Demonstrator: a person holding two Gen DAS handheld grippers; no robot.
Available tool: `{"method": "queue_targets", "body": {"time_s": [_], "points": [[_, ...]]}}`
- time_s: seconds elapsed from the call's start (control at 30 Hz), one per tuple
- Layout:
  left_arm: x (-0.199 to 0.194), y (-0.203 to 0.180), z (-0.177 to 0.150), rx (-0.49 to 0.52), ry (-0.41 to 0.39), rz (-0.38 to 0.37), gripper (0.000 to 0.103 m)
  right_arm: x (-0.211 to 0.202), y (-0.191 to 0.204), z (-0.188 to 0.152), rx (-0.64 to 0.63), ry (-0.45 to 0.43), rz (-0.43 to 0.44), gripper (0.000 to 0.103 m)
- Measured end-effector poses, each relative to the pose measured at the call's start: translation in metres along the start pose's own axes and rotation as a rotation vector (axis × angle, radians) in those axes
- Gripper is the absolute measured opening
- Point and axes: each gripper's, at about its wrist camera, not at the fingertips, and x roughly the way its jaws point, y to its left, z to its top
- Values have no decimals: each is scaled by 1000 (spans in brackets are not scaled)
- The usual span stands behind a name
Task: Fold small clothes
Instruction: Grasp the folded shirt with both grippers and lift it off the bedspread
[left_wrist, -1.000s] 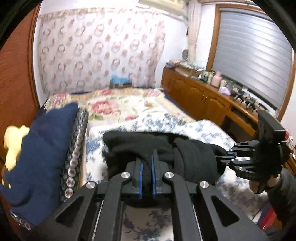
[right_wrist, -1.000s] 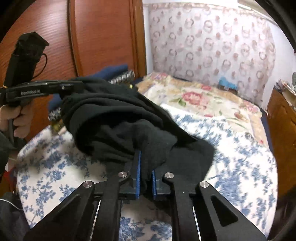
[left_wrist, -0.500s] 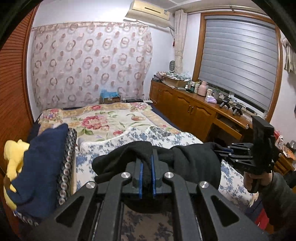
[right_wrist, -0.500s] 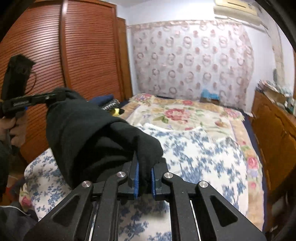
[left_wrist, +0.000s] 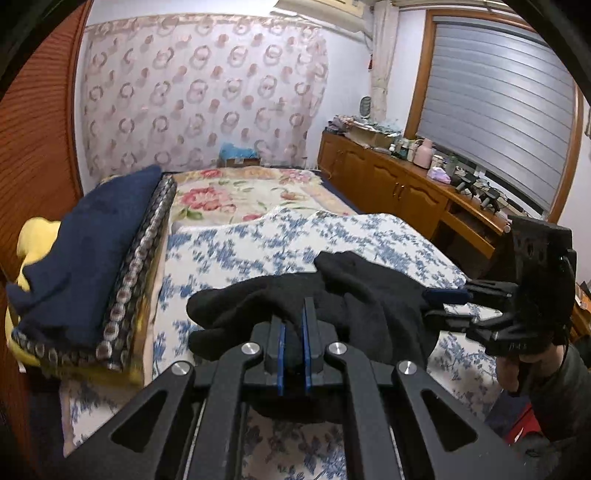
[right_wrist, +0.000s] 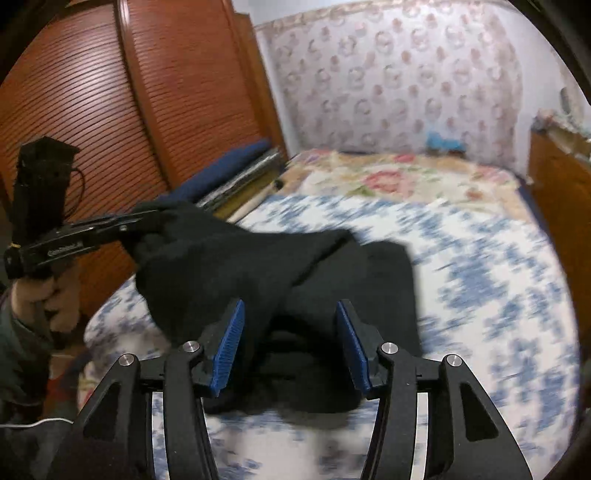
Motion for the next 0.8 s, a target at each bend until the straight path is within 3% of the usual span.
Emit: {"method": "queue_targets", "body": {"time_s": [0.13, 0.2, 0.23, 0.27, 0.53, 0.63, 0.8], "points": [[0, 4, -7, -21, -5, -15, 5, 20, 13, -3, -10, 41, 27, 51], [-3, 2, -5, -25, -18, -29, 5, 26, 18, -3, -25, 59, 27, 27], [-4, 2, -5, -28, -26, -31, 5, 27, 19, -2, -34, 64, 38, 8], [-7, 1, -3, -30, -40, -33, 5, 26, 19, -2, -42, 65, 44, 2], [-30, 7, 6, -61, -101, -27, 5, -54, -7, 1, -77, -53, -93, 0], [-34, -2, 9, -53, -104, -78, 5, -72, -21, -9, -78, -34, -145, 0], [-36, -21, 18, -4, -110, -90, 5, -52, -26, -28, -79, 67, -194, 3]]}}
